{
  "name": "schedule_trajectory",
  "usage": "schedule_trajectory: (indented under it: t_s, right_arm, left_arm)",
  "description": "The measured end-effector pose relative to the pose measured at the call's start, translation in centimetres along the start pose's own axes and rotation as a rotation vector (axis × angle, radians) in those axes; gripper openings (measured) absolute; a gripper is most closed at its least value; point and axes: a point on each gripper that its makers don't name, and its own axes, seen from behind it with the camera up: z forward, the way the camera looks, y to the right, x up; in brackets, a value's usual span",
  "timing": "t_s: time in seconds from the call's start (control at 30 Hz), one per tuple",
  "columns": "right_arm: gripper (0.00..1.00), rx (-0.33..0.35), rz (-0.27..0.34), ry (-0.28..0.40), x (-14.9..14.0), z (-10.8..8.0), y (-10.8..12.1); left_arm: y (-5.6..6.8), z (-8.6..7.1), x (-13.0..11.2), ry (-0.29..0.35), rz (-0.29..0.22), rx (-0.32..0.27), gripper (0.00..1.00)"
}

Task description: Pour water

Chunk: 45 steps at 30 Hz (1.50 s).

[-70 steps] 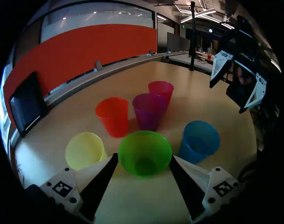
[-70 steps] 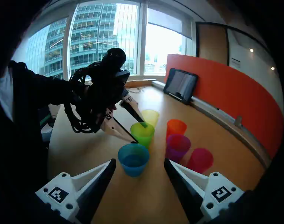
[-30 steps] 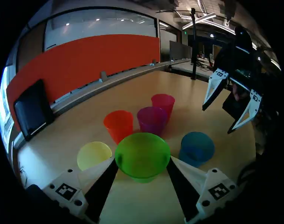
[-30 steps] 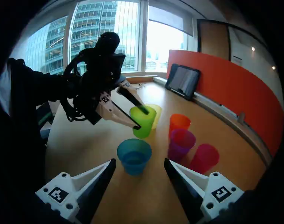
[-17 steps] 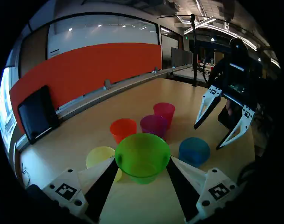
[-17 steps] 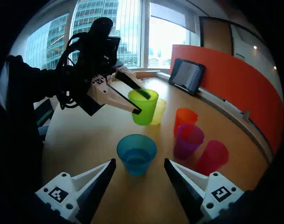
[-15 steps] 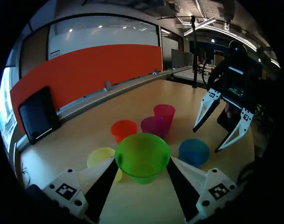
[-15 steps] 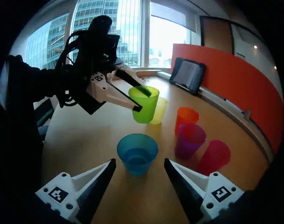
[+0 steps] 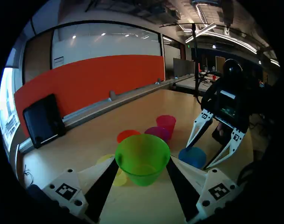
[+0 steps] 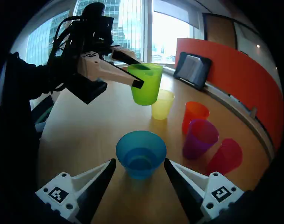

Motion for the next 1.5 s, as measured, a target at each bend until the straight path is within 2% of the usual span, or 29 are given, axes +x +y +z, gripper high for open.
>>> schedule_trajectory:
  t_s: [0.53, 0.7, 1.1, 1.5]
  right_arm:
    - [1.0, -0.006, 0.018, -0.012, 0.5, 2.1, 0.2]
    - [0.91, -0.002, 0.024, -0.024, 0.3, 2.4, 0.0]
    - [0.9, -0.013, 0.039, 0.002, 0.7, 1.8, -0.3]
    - [0.9, -0.059, 0.068, 0.091, 3.2, -0.9, -0.2]
  left_arm:
    - [-0.6, -2.0, 0.5, 0.028, -0.005, 0.023, 0.86]
    - [-0.7, -2.4, 0.4, 0.029, -0.005, 0.03, 0.86]
    - [-0.8, -2.8, 0.5, 0.035, -0.007, 0.035, 0.86]
    - [-0.9, -3.3, 1.4, 0.076, 0.0, 0.058, 0.86]
